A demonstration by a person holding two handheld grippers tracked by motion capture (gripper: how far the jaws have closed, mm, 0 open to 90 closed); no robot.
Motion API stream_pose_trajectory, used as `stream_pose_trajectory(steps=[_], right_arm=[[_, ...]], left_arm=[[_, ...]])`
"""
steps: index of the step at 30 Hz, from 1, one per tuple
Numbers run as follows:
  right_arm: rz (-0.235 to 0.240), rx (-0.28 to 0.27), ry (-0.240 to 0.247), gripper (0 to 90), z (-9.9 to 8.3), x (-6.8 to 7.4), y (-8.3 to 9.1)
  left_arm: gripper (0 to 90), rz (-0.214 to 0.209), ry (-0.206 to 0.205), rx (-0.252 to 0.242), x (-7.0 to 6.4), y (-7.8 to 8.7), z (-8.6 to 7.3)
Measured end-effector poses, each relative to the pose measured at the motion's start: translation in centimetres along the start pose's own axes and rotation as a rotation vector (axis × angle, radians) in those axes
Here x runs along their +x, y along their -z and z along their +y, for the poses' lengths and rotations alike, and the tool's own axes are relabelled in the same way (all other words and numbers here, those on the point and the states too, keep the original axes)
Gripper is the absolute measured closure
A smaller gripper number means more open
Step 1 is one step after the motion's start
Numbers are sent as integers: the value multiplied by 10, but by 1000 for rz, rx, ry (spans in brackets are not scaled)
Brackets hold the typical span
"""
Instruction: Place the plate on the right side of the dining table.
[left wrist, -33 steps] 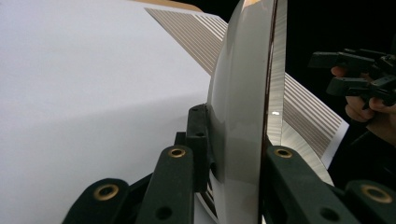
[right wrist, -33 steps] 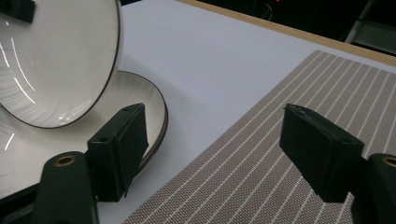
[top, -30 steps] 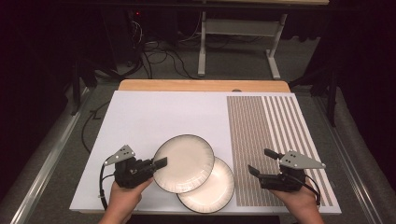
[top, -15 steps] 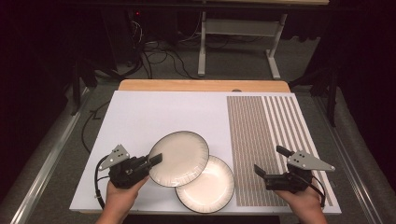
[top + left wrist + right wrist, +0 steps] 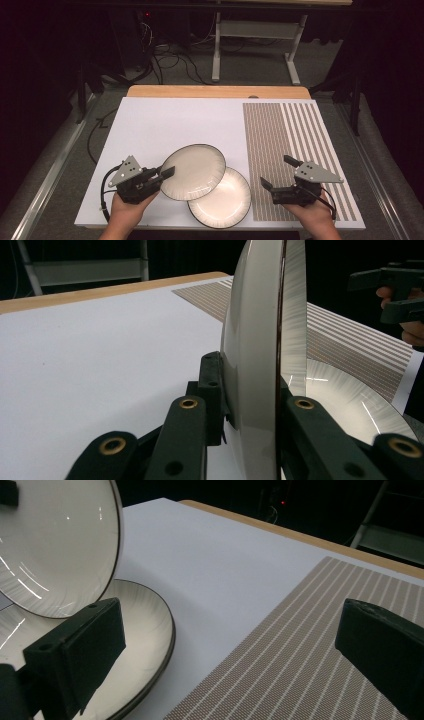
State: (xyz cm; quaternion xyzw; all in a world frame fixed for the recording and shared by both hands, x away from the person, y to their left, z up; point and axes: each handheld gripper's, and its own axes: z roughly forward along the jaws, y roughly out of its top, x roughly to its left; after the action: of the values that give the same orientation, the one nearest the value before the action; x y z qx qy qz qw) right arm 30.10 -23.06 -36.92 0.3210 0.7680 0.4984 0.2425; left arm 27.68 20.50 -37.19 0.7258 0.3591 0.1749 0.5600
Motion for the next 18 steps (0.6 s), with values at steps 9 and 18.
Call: stream_pose_trajectory(steps=[9,18], right_arm=[[69,26,-2,14,12,16,-27],[110,42,24,66,25,26,-49]], left_arm=[[780,-5,-7,10,2,0,0],[780,-5,-10,12,3,1,0]])
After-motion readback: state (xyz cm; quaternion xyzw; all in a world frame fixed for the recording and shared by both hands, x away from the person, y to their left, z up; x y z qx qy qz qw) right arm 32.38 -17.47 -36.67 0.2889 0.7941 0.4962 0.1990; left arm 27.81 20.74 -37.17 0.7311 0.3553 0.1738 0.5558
